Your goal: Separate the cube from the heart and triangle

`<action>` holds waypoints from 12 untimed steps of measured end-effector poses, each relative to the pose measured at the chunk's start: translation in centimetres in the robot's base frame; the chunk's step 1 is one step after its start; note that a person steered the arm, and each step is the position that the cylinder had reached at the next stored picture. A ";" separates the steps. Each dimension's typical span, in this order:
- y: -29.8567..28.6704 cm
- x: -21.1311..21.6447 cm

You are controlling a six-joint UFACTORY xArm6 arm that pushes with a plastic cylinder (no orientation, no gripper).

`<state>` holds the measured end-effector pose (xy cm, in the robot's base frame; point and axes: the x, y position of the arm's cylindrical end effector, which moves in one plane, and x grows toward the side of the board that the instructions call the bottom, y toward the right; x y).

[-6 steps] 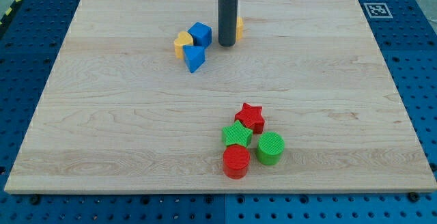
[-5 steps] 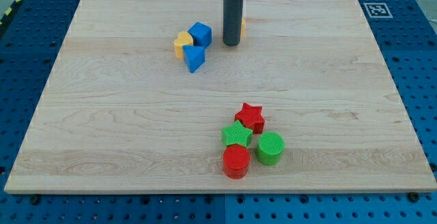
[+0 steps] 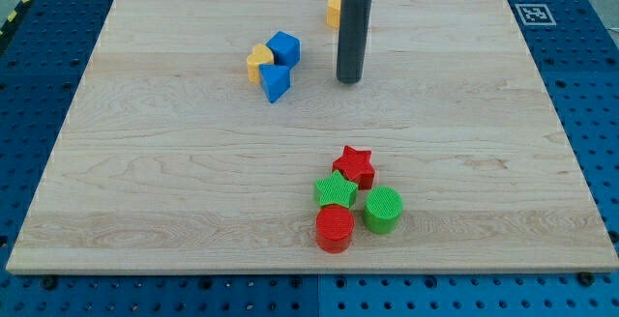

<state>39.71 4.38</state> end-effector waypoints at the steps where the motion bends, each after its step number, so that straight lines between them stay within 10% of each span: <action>1: -3.5 1.9; 4: -14.1 -0.7; 12: -2.0 -6.3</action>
<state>33.44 2.37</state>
